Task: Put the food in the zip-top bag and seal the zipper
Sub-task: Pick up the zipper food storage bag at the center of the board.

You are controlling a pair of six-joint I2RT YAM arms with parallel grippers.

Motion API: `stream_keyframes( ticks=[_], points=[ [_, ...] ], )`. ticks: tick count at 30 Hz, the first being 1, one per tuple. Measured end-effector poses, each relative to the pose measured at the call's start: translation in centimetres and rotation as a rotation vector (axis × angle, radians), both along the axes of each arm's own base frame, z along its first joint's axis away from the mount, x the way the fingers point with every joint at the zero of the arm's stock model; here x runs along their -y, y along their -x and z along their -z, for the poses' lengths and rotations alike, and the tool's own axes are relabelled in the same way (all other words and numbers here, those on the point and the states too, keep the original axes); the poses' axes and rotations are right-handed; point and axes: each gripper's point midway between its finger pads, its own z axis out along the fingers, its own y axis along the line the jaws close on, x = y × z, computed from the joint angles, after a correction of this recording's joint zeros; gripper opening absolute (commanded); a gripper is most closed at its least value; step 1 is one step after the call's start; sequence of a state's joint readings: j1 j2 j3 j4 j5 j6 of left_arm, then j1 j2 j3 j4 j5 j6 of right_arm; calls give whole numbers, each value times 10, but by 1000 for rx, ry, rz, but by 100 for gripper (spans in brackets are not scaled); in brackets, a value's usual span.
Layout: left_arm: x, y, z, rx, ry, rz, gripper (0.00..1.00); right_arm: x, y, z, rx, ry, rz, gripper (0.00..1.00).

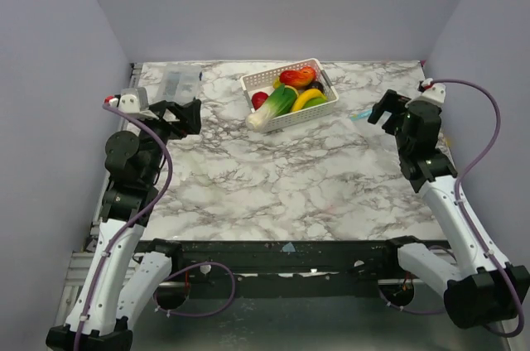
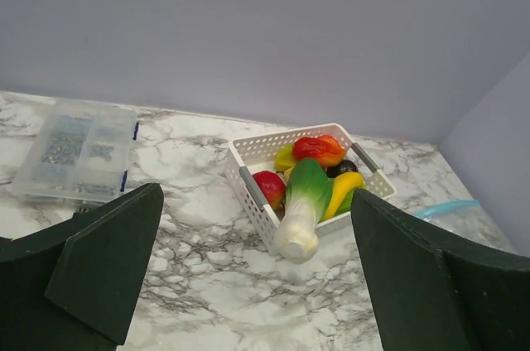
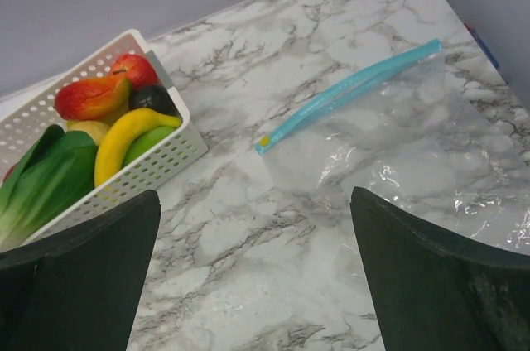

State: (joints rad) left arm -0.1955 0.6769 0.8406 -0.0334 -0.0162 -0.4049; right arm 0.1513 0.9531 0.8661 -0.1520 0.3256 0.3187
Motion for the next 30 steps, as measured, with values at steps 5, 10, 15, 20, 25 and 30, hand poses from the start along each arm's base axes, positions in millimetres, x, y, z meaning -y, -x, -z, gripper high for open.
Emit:
stream_keyframes(
  ticks=[5,10,15,20,25,30],
  points=[
    [12,-7,7,-57,-28,61,98,2,-17,31,-113,-10,44,100],
    [19,-11,26,-133,-65,98,99,6,-42,53,-209,-37,132,100],
    [21,-9,32,-146,-106,113,99,17,-69,73,-300,-59,279,100],
    [23,-5,34,-145,-128,123,98,26,-101,90,-375,-59,424,100],
    [28,1,32,-134,-128,144,99,29,-146,97,-427,-50,532,100],
    [49,11,34,-133,-148,220,99,32,-180,118,-477,-6,605,100]
  ],
)
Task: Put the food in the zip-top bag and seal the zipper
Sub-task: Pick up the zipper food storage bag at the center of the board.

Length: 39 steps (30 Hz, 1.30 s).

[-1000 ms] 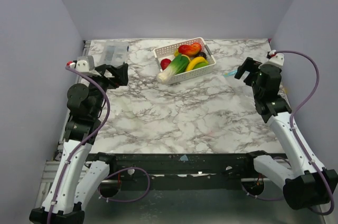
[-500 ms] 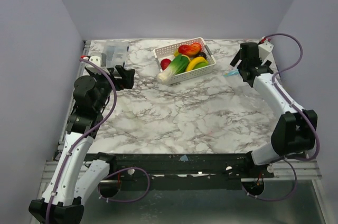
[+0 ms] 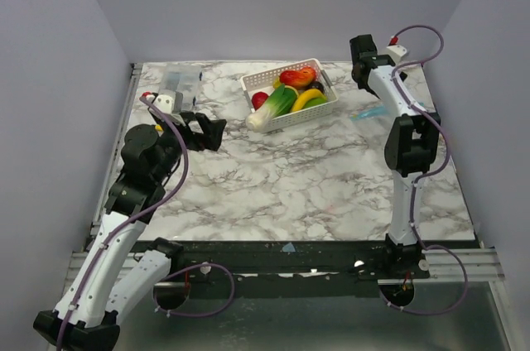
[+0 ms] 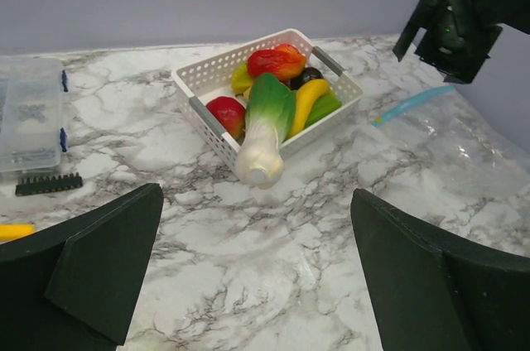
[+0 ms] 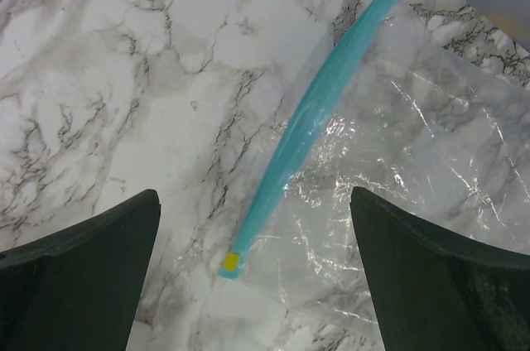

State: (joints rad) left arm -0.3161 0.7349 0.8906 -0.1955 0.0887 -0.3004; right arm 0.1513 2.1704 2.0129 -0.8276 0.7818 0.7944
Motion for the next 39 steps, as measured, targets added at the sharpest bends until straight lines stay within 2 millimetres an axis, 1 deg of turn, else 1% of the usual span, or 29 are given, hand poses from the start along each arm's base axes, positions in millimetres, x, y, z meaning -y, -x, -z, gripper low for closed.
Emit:
stream_keyframes(
  ticks=[3,6,9,14,16,19,23,26,27,28,30,31,34,35,36,39],
  points=[
    [13,6,4,-10,-13,48,98,6,-9,22,-53,50,28,100],
    [22,10,8,-19,-28,84,99,14,-9,43,-109,104,45,100],
    [31,13,13,-33,-40,114,99,24,-9,58,-156,159,58,100],
    [40,17,14,-33,-49,149,99,40,-6,74,-224,237,73,100],
    [42,19,14,-31,-53,157,98,45,-5,79,-239,252,78,96],
    [43,20,14,-29,-56,163,99,51,-4,84,-254,261,76,92],
    [44,20,14,-28,-58,166,99,56,-6,90,-253,262,78,79],
    [44,20,14,-28,-58,166,98,57,-2,106,-266,245,71,67],
    [44,20,14,-28,-58,166,98,57,0,114,-272,243,70,61],
    [44,20,14,-28,-58,166,99,58,1,116,-262,249,77,54],
    [44,20,14,-29,-58,167,99,56,4,116,-243,230,73,38],
    [44,20,14,-29,-58,168,99,54,7,117,-241,213,66,28],
    [44,20,15,-31,-59,168,99,51,17,121,-250,185,55,7],
    [44,20,16,-33,-60,168,98,50,20,122,-253,176,53,3],
    [44,20,17,-35,-60,167,99,50,24,121,-256,169,50,1],
    [45,18,19,-42,-63,168,98,48,38,110,-252,149,42,1]
  ],
)
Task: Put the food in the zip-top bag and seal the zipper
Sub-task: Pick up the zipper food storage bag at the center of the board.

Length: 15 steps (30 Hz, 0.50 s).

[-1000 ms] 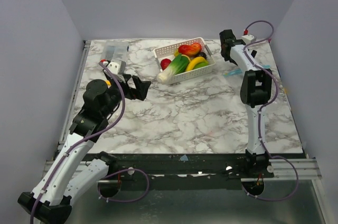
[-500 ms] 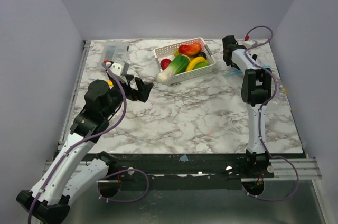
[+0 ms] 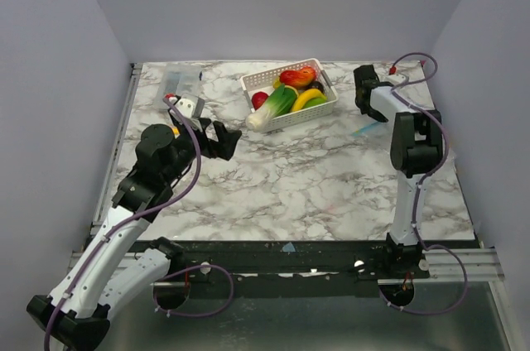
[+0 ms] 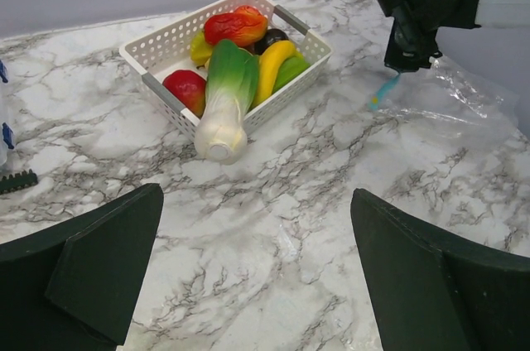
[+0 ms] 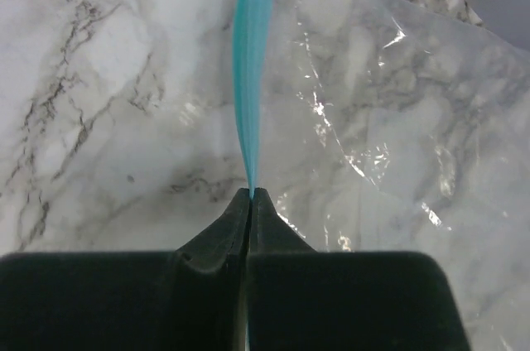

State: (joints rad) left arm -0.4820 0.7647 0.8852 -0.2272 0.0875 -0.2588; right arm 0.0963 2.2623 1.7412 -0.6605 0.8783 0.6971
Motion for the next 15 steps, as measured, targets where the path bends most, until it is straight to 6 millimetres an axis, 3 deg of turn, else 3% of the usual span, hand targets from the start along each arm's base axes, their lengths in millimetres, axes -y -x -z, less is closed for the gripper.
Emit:
stream_keyframes(
  ticks=[6,12,15],
  points=[
    [4,-6,11,-35,-10,1,98,-22,39,-40,53,-120,-164,1],
    [13,-9,26,-95,-5,29,99,-72,82,-84,232,-292,-435,1],
    [20,-8,33,-128,5,56,99,-92,101,-91,299,-365,-532,1]
  ],
)
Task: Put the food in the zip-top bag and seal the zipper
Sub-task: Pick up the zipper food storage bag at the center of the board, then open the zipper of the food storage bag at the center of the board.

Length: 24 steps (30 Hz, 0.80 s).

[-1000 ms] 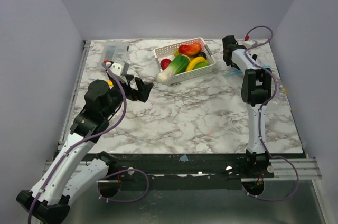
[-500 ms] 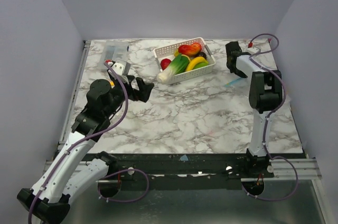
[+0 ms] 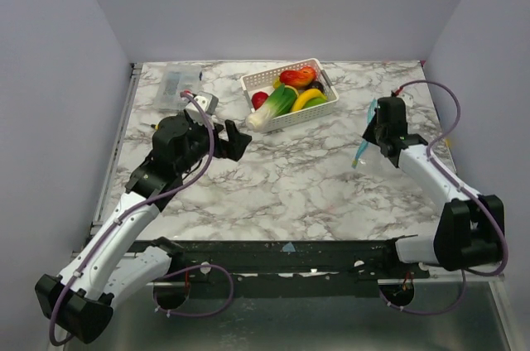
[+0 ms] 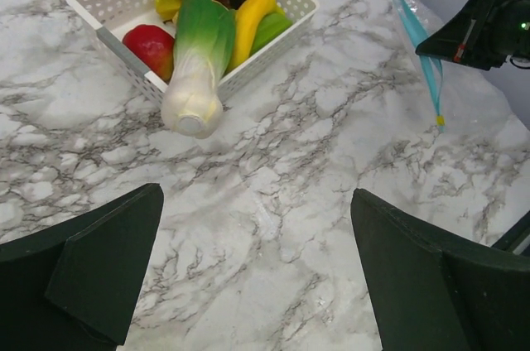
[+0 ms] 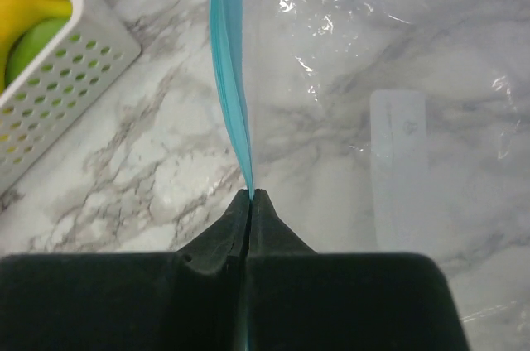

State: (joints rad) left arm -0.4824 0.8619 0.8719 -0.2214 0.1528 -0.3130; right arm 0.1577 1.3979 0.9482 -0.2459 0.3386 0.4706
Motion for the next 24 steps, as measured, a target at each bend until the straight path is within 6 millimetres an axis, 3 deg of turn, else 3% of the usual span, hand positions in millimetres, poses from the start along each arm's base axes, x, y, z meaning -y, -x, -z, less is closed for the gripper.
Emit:
stream_keyframes(
  ticks=[8,13,19,22,24],
  points=[
    [27,0,24,-134,47,86,98,-31,64,31,-15,-152,-175,1],
    [64,10,47,-265,113,179,90,-41,74,4,92,-193,-240,1],
    [121,53,86,-451,208,293,87,-52,75,-20,186,-231,-301,1],
    [143,61,87,-485,220,319,78,-56,81,-21,211,-247,-329,1],
    [165,56,77,-489,228,336,71,-58,83,-21,218,-253,-339,1]
  ],
)
